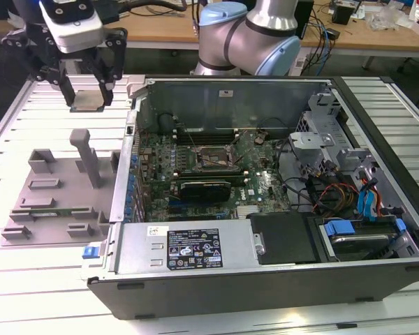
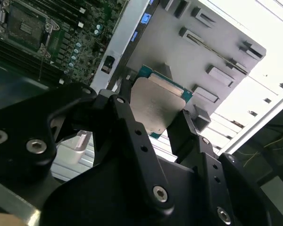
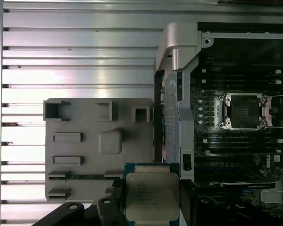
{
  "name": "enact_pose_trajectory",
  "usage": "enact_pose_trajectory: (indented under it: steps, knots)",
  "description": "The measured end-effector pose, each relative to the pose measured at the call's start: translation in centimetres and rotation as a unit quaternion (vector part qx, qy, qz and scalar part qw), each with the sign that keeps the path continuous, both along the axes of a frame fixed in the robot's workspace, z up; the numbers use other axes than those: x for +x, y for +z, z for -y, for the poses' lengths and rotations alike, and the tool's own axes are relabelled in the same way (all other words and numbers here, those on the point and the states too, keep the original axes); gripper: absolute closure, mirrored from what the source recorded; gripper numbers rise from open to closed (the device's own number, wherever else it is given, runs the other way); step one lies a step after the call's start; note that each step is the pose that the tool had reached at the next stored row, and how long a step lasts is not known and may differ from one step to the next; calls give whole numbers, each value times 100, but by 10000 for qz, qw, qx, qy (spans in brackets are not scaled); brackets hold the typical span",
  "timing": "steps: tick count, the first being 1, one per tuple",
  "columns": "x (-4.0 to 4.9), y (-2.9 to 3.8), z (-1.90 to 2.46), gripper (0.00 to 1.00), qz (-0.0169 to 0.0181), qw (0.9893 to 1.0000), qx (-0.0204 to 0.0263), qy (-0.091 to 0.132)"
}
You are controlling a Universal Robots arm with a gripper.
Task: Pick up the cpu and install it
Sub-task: 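Pick up the cpu and move it towards the insertion slot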
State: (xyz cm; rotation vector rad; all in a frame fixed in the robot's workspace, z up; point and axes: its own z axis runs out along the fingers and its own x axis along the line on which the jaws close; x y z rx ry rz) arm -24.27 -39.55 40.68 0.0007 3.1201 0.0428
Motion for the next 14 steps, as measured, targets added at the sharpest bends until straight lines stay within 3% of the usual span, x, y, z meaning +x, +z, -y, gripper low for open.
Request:
enact_pose_trajectory:
  steps: [3, 14]
  knots:
    - [129, 0, 0, 45, 0, 10000, 0, 0]
    - [468, 0, 0, 45, 0, 10000, 0, 0]
